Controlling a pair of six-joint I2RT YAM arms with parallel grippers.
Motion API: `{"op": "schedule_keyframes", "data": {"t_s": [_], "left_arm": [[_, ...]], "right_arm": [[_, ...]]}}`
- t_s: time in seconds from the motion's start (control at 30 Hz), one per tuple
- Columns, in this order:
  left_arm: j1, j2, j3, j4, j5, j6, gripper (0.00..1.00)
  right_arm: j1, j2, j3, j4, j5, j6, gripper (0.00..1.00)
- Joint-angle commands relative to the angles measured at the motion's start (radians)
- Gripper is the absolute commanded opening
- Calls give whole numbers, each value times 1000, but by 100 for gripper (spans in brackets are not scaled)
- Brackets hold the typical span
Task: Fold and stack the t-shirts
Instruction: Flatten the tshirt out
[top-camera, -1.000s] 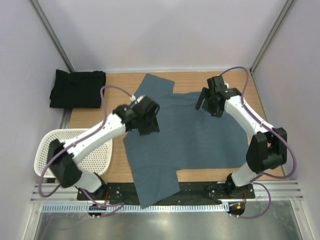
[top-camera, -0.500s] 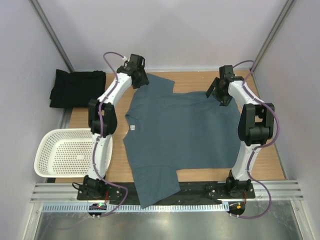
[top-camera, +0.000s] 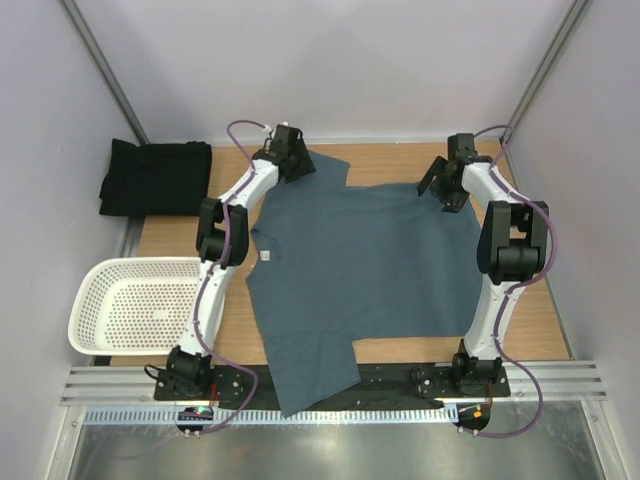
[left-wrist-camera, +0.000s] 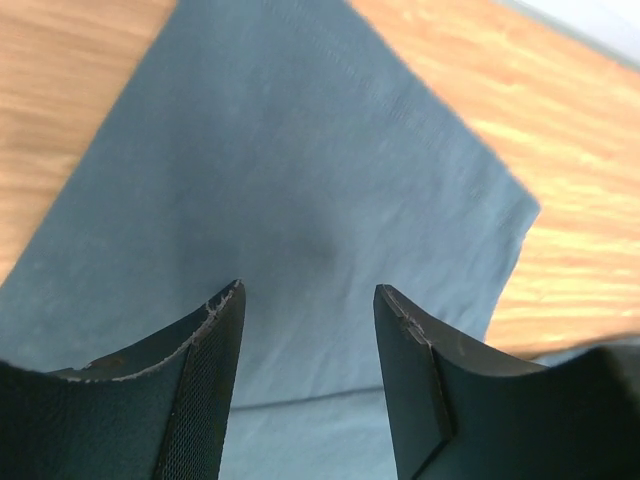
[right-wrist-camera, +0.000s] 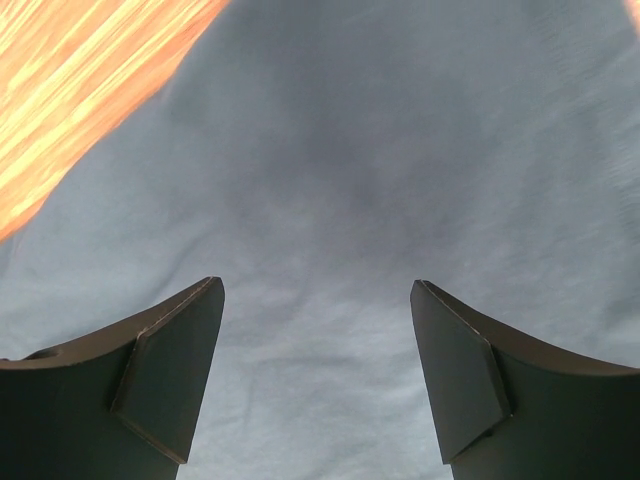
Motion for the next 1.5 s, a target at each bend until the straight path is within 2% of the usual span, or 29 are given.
{"op": "schedule_keyframes", "data": {"t_s": [0.0, 0.1, 0.33, 0.67, 0.87, 1.17, 1.27, 1.47], "left_arm": [[2, 52, 99, 37, -9, -58, 56], [4, 110, 159, -19, -71, -101, 57], [17, 135, 178, -79, -212, -196, 56], [34, 212, 270, -46, -197, -226, 56], [53, 197, 250, -36, -198, -209, 56], [65, 207, 244, 2, -160, -183, 55], [64, 212, 244, 20, -103, -158, 55], [64, 154, 244, 112, -10, -74, 56]], "right_arm": [[-35, 26, 49, -8, -6, -26, 81], [-49, 34, 47, -6, 15, -33, 82], [-64, 63, 40, -37, 35, -28, 81], [-75, 69, -3, -62, 103, -25, 81], [-81, 91, -23, -83, 118, -34, 81], [-84, 31, -129, -94, 167, -43, 81], [-84, 40, -86, -94, 166, -59, 81], [-84, 83, 151, -86, 72, -95, 81]]}}
